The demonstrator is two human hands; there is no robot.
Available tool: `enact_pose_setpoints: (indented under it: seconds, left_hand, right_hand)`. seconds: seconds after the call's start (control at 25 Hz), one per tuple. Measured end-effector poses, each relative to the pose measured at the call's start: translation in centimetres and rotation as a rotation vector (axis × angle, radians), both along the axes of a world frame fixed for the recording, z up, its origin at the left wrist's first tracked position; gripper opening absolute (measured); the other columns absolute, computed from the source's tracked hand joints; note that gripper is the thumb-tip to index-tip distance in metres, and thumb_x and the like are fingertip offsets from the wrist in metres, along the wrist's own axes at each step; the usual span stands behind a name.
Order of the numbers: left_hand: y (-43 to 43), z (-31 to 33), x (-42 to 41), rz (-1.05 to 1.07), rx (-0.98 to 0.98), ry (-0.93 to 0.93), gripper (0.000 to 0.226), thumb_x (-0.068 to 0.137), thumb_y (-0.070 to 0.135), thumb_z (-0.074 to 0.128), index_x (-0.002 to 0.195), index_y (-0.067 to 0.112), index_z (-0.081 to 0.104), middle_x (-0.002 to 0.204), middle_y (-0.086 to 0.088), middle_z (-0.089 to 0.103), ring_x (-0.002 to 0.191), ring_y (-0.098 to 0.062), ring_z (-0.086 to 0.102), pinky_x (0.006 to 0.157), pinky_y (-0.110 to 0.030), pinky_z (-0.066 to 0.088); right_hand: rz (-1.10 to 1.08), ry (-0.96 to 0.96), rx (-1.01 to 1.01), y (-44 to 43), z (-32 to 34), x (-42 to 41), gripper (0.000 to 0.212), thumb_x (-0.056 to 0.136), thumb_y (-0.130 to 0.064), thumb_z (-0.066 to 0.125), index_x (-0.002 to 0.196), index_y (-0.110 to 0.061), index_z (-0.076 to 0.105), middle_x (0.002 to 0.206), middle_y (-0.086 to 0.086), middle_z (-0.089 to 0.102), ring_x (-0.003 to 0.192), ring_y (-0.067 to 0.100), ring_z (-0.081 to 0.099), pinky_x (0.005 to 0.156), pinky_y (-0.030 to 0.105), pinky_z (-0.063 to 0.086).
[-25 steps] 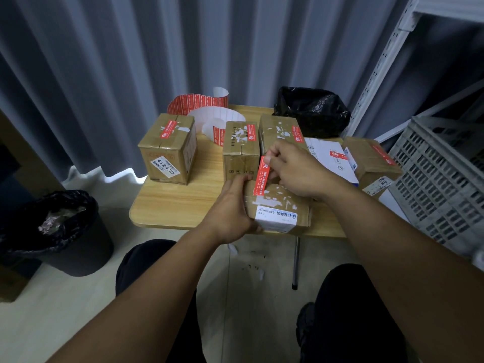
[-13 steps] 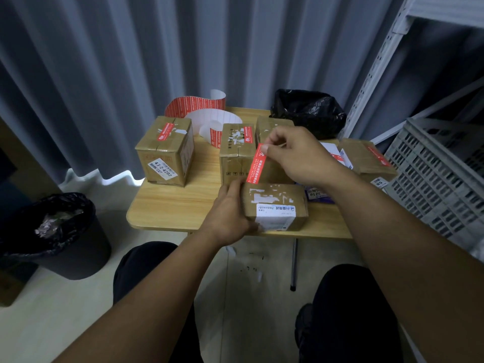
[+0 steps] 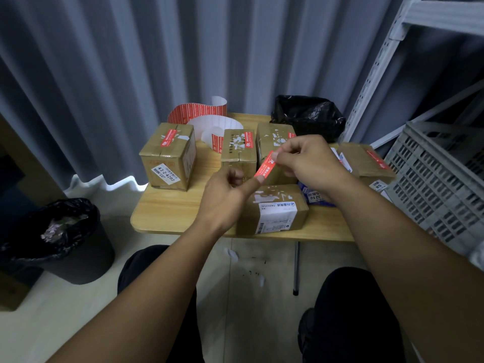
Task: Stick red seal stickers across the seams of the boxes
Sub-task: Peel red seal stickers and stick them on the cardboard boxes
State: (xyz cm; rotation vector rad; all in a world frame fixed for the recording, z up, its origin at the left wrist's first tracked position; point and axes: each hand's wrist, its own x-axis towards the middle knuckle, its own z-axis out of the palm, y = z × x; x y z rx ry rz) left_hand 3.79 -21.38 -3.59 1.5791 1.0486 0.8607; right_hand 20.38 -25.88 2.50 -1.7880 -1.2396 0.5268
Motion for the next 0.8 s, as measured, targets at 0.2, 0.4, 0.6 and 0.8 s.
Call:
enact_pose_setpoints:
  seconds: [0.2,0.4,0.6,0.8]
  left_hand:
    - [-0.2,-0.1,0.4,-0.013,-0.258,-0.195,0.022,0.092,0.023,0.072,0.073,0.017,0.062,0.078,-0.011,0.062,0.074,-0.021,0.052,0.059,-0.028,0.037]
    - [-0.1,0.1,0.5,-0.023,-0.271,-0.255,0.013,0.096,0.014,0.066,0.083,0.009,0.067,0.064,-0.004,0.057,0.062,-0.017,0.049,0.051,-0.026,0.038]
    - [0.0,1.4,1.0,-0.065,-0.186,-0.166,0.013,0.095,0.013,0.068,0.087,0.004,0.068,0.068,-0.007,0.063,0.059,-0.015,0.058,0.048,-0.024,0.051]
    - [0.2,1.8,1.5,-0.071,-0.119,-0.115,0.010,0.093,0.007,0.069,0.086,-0.001,0.069,0.071,-0.012,0.065,0.060,-0.017,0.062,0.053,-0.028,0.056]
  right_hand:
    - [-0.021,0.067,0.014,-0.2,-0.1,0.0,0.018,0.092,-0.021,0.071,0.077,-0.012,0.073,0.095,0.017,0.073,0.095,0.033,0.070,0.087,0.058,0.056]
    - [-0.038,0.082,-0.010,-0.7,-0.3,0.7,0.014,0.093,-0.023,0.070,0.082,-0.017,0.075,0.096,0.013,0.073,0.097,0.032,0.070,0.087,0.053,0.058]
    - [-0.143,0.161,-0.010,-0.9,-1.5,1.2,0.006,0.093,-0.026,0.071,0.088,-0.022,0.073,0.090,0.001,0.071,0.079,0.013,0.067,0.077,0.037,0.061]
    - [-0.219,0.216,0.071,-1.0,-1.8,1.7,0.014,0.091,-0.022,0.074,0.103,-0.015,0.073,0.092,0.003,0.070,0.071,0.010,0.066,0.066,0.024,0.060]
